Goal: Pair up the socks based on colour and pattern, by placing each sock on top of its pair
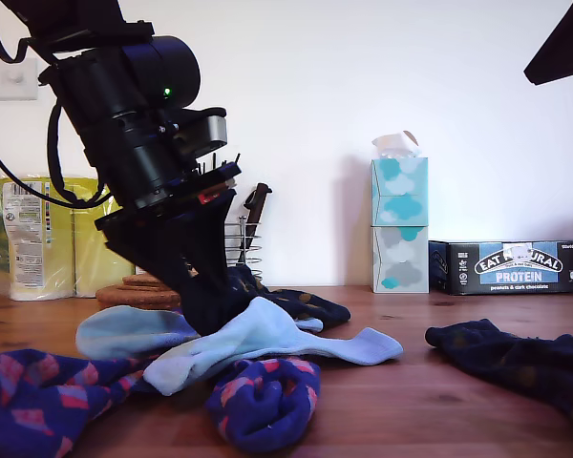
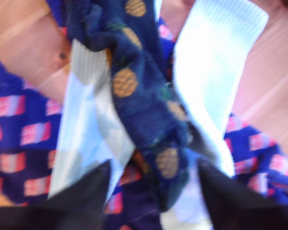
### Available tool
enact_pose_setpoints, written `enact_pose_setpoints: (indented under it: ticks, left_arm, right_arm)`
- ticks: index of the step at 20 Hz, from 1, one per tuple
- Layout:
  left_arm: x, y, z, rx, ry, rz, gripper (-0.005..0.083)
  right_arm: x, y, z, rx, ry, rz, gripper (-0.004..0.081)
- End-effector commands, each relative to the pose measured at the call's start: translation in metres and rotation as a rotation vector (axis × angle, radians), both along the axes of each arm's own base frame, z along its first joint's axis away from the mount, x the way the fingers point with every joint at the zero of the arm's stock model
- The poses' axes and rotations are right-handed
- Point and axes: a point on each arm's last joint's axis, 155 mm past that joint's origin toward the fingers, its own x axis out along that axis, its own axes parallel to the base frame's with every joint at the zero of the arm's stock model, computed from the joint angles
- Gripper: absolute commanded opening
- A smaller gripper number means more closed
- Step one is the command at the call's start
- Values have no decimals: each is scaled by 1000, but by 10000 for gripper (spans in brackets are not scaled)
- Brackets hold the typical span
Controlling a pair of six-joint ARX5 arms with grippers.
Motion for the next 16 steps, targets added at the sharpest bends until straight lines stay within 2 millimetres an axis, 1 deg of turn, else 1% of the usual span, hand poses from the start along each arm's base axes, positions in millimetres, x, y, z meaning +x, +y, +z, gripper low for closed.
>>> enact_pose_setpoints:
  ticks: [1,2,4,6,8,9,10,11,12,13,14,15,16]
  left_arm:
    - [2,-5,3,-20,-6,-7,14]
    - [4,-7,5,-28,-18,-7,-27]
    - [9,-10,13,-38,-34,-6,-24]
    - [20,-12,29,-60,-55,19,-24]
    - [32,-19,58,-124,-57,76,-24]
    - [34,-29,76,-190,-32,96,-24]
    - [33,-43,96,-279,0,102,-24]
    - [32,-54,113,-351,20,97,-24]
    - [30,-65,125,-415,43,92,-24]
    - [27,-74,133,-460,59,87,-23]
    - [24,-81,137,-489,78,91,-23]
    - [22,-87,141,-516,101,105,-23]
    - [21,-92,144,-540,117,119,-23]
  right_arm:
    - [0,1,-1,6,-2,6,-13]
    - [0,2,-1,6,-1,7,-13]
    - [-1,3,-1,8,0,12,-13]
    - [-3,5,0,15,2,28,-13]
    - [-2,6,2,14,-11,31,-13]
    - [-1,6,5,13,-30,35,-11]
    - [1,8,11,12,-62,44,7]
    - [3,12,18,4,-109,65,32]
    - [4,17,26,-15,-173,97,56]
    - [3,24,36,-36,-249,139,85]
    - [2,31,45,-58,-318,181,146]
    - [1,40,52,-85,-390,226,245]
    - [1,48,58,-109,-453,263,326]
